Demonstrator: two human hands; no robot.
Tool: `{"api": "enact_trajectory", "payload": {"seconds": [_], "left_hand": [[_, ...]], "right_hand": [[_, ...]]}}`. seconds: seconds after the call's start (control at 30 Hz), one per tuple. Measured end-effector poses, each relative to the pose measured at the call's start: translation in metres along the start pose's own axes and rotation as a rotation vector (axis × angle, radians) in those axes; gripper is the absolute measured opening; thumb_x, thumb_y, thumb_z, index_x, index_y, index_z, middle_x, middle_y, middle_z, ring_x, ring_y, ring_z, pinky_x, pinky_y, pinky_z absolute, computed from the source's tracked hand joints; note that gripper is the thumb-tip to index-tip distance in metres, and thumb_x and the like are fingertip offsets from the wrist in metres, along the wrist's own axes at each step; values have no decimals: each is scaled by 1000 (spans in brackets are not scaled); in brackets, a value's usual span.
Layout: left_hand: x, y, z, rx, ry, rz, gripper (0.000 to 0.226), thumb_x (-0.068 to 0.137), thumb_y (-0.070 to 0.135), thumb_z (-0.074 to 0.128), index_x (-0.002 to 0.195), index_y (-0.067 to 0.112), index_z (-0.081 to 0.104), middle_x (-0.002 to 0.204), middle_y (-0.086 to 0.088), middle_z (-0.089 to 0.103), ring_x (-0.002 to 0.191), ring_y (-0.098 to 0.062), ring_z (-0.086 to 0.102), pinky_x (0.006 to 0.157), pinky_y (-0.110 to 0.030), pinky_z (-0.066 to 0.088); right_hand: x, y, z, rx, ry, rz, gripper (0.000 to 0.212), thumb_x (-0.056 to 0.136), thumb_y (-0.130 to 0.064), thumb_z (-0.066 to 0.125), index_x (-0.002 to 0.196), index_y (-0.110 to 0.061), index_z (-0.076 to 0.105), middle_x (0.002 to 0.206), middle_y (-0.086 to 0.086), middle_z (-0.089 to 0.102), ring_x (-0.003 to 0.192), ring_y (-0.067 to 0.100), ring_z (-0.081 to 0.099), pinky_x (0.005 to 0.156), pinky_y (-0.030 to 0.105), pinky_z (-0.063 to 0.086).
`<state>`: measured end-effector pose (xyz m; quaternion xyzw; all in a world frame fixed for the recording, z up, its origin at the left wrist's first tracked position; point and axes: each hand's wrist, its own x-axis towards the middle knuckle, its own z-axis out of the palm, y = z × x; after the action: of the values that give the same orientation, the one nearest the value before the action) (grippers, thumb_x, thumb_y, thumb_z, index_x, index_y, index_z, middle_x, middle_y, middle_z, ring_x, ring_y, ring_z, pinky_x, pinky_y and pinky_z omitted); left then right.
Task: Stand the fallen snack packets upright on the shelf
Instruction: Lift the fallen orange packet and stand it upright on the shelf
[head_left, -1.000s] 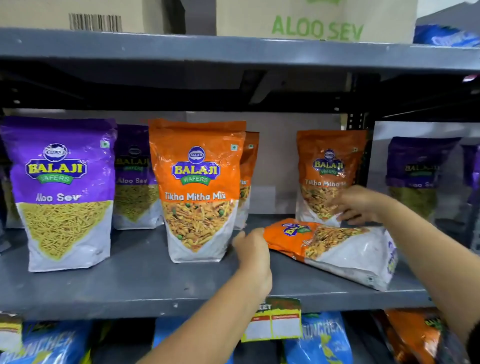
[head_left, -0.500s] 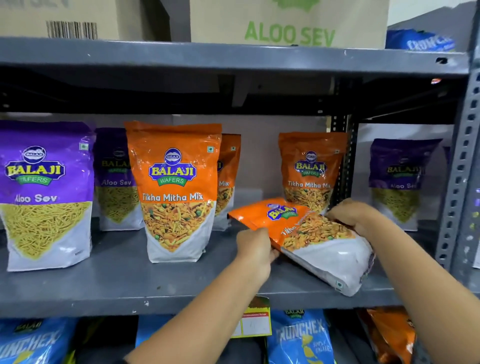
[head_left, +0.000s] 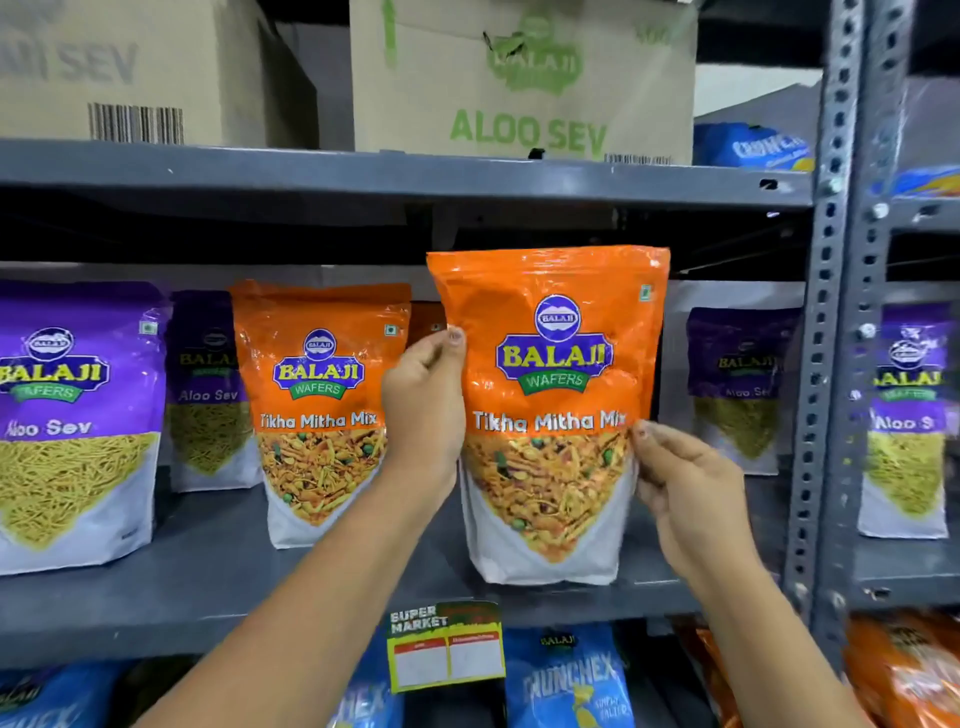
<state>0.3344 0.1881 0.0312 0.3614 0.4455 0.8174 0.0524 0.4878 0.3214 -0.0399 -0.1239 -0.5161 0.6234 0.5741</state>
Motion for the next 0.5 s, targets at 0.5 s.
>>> {"api": "enact_trajectory", "payload": {"seconds": [0.5], "left_hand": [[7,-8,-7,-7,81,-69,17,98,29,58,83,33,65,86,8,73,83,-14,73,65,-28,59]], "right_hand": [[-2,11,2,41,-24,23,13,90,-8,64,94,-2,74,88,9,79,77,17,75,72,33,63]]}}
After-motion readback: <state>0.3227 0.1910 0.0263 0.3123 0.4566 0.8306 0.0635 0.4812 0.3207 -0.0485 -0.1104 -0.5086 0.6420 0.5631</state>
